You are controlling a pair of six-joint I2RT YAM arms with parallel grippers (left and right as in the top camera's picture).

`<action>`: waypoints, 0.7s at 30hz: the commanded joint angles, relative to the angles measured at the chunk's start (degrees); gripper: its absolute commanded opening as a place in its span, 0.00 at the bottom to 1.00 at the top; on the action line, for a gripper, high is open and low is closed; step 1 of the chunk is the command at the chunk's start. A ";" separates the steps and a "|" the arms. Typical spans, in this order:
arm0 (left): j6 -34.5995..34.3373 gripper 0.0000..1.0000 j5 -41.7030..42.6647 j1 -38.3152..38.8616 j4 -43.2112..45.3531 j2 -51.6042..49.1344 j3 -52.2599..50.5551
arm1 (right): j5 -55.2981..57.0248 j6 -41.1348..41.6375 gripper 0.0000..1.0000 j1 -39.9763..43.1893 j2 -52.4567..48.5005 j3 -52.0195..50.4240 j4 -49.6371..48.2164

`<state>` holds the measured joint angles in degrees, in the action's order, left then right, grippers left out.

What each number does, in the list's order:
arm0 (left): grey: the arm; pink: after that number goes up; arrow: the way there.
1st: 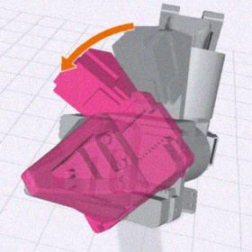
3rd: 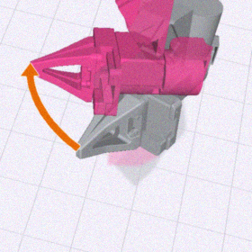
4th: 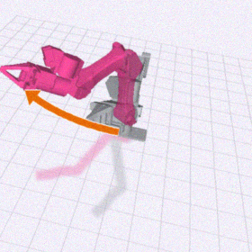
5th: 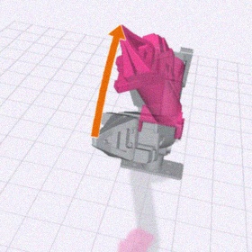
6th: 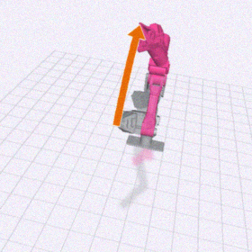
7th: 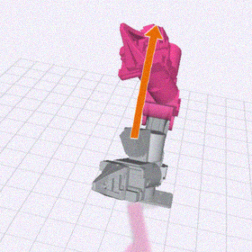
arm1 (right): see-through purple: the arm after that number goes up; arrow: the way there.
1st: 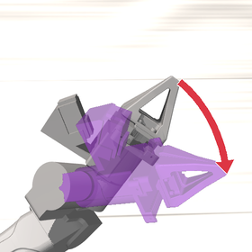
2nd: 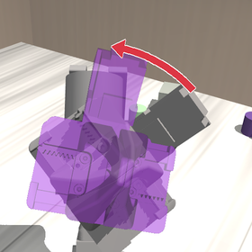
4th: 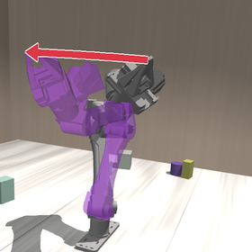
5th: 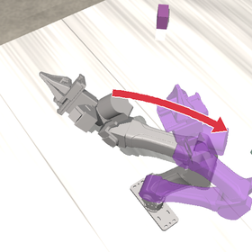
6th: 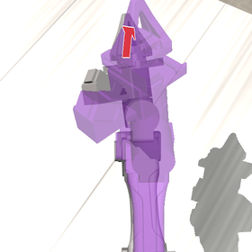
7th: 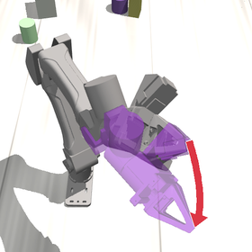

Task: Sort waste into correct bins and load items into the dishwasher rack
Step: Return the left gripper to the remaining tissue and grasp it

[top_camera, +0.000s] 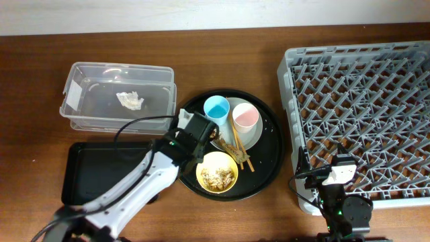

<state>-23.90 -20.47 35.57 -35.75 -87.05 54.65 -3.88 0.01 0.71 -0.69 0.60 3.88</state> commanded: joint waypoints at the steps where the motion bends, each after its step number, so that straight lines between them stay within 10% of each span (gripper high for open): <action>1: -0.92 0.50 -3.39 0.22 3.08 -4.48 0.48 | 0.28 0.28 0.98 -0.33 0.37 -0.28 0.26; 21: 4.48 0.56 -8.59 0.11 15.56 -11.56 0.48 | 0.28 0.28 0.98 -0.33 0.37 -0.28 0.26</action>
<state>-20.53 -27.53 35.57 -20.47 -96.16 54.65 -3.88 -0.01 0.71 -0.69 0.60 3.90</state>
